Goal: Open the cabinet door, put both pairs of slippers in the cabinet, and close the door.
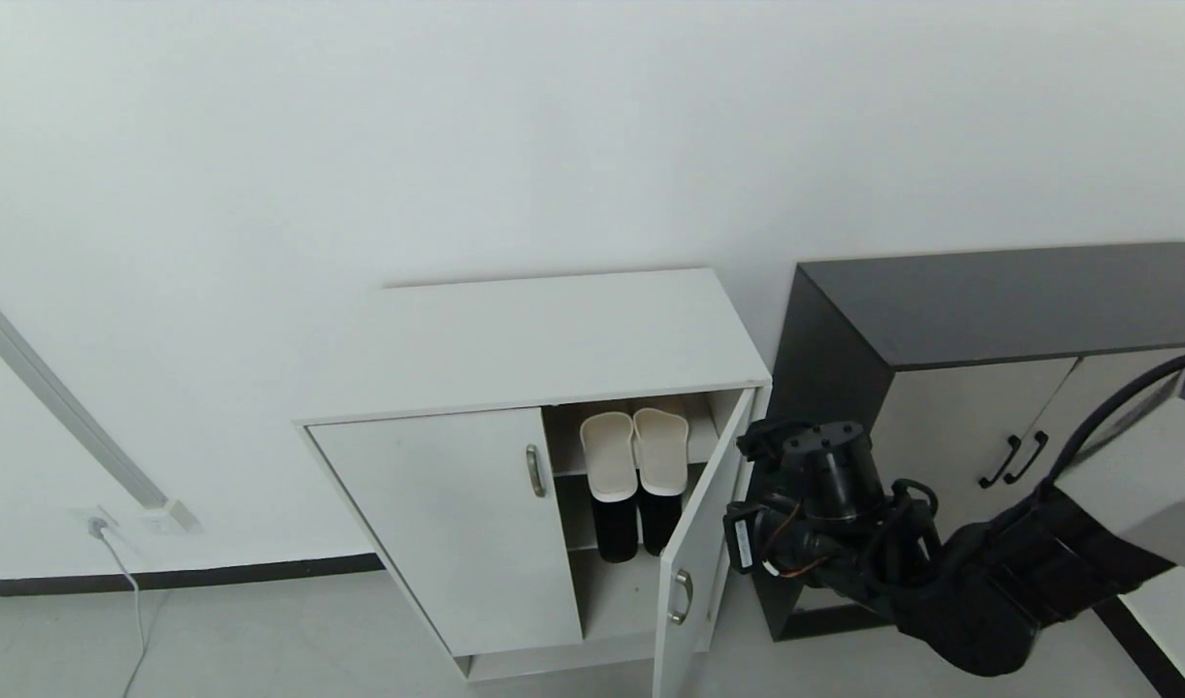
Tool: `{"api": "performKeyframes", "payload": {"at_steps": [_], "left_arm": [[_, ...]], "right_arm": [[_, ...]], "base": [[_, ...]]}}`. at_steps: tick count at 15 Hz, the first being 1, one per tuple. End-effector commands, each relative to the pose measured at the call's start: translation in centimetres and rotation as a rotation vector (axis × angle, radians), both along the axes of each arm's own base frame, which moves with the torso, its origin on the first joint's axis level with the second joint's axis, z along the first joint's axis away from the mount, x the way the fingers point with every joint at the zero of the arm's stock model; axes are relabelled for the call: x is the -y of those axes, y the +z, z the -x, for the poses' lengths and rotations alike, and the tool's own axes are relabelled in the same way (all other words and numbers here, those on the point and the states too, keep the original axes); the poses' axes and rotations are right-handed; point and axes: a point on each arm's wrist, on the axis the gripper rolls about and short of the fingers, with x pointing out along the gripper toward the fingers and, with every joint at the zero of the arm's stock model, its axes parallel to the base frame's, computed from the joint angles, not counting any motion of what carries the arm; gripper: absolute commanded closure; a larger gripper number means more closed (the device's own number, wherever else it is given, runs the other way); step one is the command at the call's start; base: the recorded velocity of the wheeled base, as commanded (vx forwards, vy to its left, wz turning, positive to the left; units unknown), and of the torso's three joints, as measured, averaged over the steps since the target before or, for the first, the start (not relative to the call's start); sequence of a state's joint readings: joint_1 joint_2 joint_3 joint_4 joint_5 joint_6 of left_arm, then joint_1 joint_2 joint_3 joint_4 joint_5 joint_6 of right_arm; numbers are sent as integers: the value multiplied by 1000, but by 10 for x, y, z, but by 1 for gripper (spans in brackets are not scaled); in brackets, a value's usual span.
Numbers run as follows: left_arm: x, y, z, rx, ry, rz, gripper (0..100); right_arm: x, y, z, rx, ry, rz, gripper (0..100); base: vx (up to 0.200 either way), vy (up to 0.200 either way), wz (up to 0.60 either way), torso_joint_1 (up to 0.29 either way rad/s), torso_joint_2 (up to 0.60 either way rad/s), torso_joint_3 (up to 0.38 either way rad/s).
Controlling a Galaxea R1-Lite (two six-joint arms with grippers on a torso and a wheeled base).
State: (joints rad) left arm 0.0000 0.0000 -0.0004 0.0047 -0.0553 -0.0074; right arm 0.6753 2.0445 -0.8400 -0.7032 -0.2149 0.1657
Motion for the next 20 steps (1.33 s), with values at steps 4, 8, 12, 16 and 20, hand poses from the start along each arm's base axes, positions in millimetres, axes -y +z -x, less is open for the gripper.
{"api": "performKeyframes", "payload": {"at_steps": [4,8,12,16,20], "left_arm": [[0,0,0,1,0,2,100],[0,0,0,0,0,2,100],[0,0,0,0,0,2,100],[0,0,0,1,0,2,100],[0,0,0,0,0,-1,100]], "right_arm": [[-12,-14,-26,5,-16,-5,100],[-16,-13,-44,33,-34,-27,100],[-24,-17,-59,52,-39,-42,100],[-32,-14,-75,87,-44,-70,100],[-37,-12,-86,110,-50,-86,100]], "base": [[0,0,0,0,0,0],[0,0,0,0,0,0],[0,0,0,0,0,0],[0,0,0,0,0,0],[0,0,0,0,0,0]]}}
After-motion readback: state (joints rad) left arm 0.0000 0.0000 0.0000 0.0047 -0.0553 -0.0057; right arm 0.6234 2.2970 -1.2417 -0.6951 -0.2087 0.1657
